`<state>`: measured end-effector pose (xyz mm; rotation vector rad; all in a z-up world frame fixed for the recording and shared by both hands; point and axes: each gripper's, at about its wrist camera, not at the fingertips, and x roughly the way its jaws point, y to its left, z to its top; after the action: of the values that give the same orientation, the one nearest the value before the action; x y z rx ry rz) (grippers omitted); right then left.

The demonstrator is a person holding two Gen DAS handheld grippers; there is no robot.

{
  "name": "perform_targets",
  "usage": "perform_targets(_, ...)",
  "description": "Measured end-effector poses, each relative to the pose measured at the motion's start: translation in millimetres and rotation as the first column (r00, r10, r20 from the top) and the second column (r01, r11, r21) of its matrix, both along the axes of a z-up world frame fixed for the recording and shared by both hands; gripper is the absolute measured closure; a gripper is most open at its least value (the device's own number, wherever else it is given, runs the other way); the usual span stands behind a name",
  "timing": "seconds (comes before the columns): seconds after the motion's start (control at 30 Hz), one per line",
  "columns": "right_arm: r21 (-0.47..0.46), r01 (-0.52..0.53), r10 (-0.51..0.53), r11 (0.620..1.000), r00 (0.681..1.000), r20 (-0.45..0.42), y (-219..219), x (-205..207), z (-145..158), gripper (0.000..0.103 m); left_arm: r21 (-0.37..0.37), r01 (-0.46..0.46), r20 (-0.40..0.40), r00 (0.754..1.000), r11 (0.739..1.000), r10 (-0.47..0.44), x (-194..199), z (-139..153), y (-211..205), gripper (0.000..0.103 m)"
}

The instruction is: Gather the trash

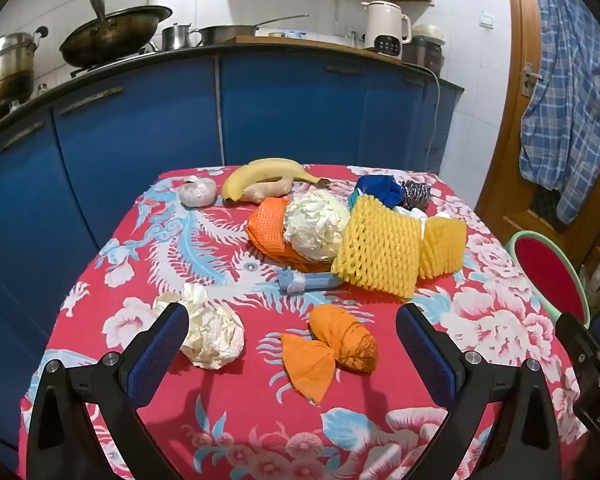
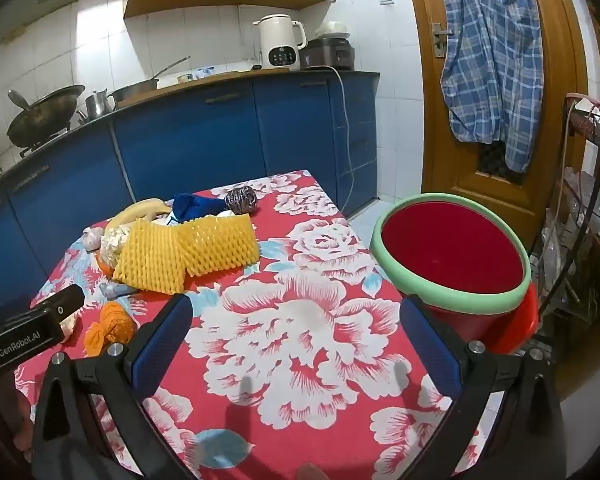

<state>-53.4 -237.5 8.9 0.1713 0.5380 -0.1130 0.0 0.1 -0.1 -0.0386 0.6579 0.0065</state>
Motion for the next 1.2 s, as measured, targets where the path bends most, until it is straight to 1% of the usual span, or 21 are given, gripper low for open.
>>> perform_targets(0.13, -0.015, 0.004, -0.004, 1.0, 1.0, -0.003, 1.6, 2.7, -3.2, 0.001, -0.005, -0.001, 0.0, 1.0, 1.0, 0.001, 0.2, 0.1, 1.1, 0.0)
perform_targets(0.2, -0.015, 0.007, -0.007, 1.0, 1.0, -0.005, 2.1, 2.0, 3.4, 0.001, -0.006, -0.002, 0.0, 1.0, 1.0, 0.002, -0.8, 2.3, 1.7, 0.0)
perform_targets(0.23, 0.0, 0.005, -0.005, 1.0, 1.0, 0.012, -1.8, -1.4, 2.0, 0.001, -0.004, -0.003, 0.001, 1.0, 1.0, 0.003, -1.7, 4.0, 0.1, 0.0)
perform_targets(0.4, 0.005, 0.007, -0.007, 1.0, 1.0, 0.014, -0.5, -1.8, -0.2, 0.001, -0.001, -0.008, 0.006, 1.0, 1.0, 0.008, -0.1, 6.2, 1.0, 0.0)
perform_targets(0.43, 0.005, 0.008, -0.008, 1.0, 1.0, 0.014, -0.6, -1.8, 0.4, 0.001, 0.004, -0.006, 0.014, 1.0, 1.0, 0.006, -1.7, 2.7, 0.8, 0.0)
perform_targets(1.2, -0.001, 0.009, -0.009, 1.0, 1.0, 0.018, -1.0, -2.4, 2.4, 0.001, 0.001, -0.012, 0.02, 1.0, 1.0, 0.012, -1.9, 3.0, 3.3, 0.0)
